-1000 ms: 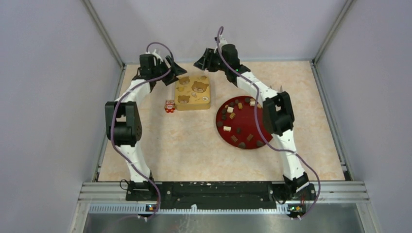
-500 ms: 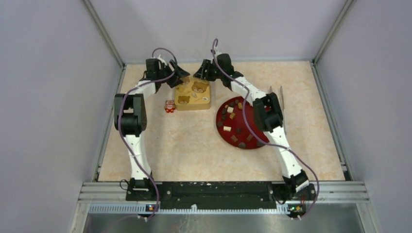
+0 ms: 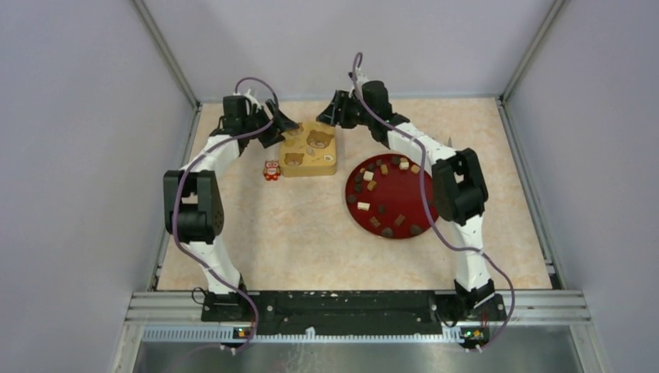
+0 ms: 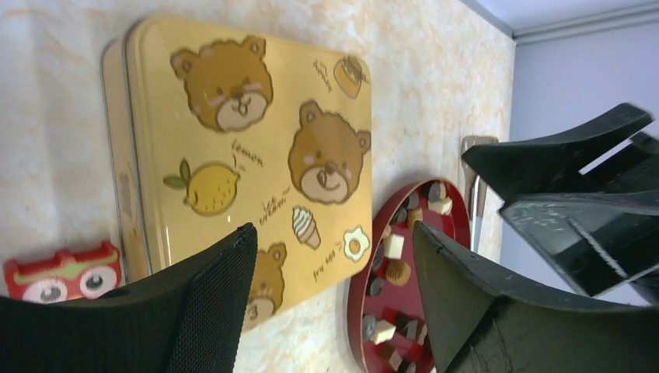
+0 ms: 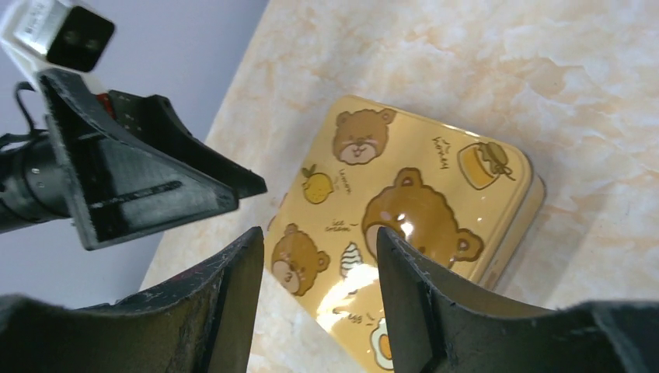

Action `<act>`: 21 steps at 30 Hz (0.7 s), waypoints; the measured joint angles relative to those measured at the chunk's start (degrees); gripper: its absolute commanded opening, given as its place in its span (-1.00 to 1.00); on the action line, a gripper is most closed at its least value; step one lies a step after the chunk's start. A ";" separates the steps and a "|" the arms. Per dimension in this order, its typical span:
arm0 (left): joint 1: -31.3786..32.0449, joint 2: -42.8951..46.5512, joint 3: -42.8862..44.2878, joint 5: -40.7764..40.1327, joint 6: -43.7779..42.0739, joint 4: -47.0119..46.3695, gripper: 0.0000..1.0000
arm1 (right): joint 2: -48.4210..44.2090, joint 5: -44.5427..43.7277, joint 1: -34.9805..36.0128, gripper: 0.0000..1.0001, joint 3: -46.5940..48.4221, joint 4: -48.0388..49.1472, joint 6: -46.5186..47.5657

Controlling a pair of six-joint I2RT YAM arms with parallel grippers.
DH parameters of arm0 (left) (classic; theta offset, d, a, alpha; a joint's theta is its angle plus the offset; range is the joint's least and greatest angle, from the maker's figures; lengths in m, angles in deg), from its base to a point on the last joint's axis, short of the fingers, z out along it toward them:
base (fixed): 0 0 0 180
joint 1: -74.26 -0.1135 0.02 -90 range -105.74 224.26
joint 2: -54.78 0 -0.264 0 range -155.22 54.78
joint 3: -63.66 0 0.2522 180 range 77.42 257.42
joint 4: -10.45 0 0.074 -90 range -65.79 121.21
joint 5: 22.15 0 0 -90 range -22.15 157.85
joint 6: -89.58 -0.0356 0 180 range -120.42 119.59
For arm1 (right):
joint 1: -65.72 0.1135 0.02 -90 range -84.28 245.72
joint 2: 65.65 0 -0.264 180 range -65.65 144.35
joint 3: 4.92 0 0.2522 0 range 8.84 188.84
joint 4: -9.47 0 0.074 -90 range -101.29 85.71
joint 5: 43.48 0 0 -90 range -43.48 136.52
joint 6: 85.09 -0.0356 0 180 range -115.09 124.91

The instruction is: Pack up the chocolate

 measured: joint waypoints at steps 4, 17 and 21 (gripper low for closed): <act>0.42 3.41 -6.12 -0.15 -0.59 -0.83 0.56 | -3.67 0.39 1.11 0.09 -6.73 3.67 -0.26; 0.76 3.23 -11.06 -0.59 -0.68 -0.44 0.59 | -1.51 0.70 2.97 0.08 -12.81 0.59 0.35; 0.74 8.72 -10.99 -4.57 -2.86 5.97 0.62 | -7.21 -3.10 2.97 0.14 -13.51 -3.80 2.99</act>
